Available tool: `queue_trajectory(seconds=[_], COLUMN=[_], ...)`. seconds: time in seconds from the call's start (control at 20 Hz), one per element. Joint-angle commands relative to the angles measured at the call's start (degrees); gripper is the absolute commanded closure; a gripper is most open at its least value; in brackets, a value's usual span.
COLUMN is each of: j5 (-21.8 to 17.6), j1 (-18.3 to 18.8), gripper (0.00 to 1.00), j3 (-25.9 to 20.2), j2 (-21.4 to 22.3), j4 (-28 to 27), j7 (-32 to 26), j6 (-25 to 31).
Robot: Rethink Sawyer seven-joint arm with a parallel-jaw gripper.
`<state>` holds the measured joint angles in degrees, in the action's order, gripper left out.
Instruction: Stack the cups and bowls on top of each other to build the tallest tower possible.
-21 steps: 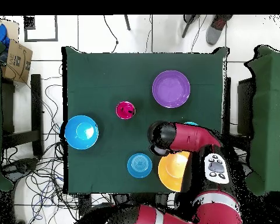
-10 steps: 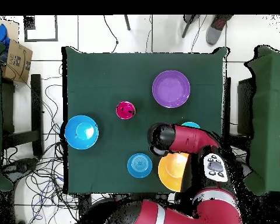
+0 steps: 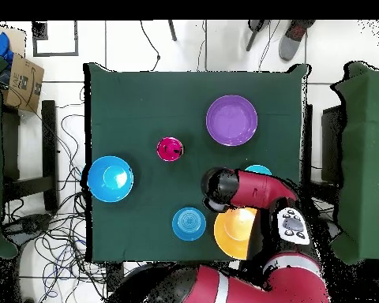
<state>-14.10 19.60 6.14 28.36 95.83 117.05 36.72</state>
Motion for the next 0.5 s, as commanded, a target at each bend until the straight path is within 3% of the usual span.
queue_trajectory(seconds=[0.05,0.5], j5=[-0.24,-2.67], j1=[1.06,1.77], gripper=[0.0,0.0], j3=[-6.4,-5.82], j2=[-3.9,-5.1], j4=[0.14,-0.95], j7=[1.01,0.57], j6=[-4.07,-8.13])
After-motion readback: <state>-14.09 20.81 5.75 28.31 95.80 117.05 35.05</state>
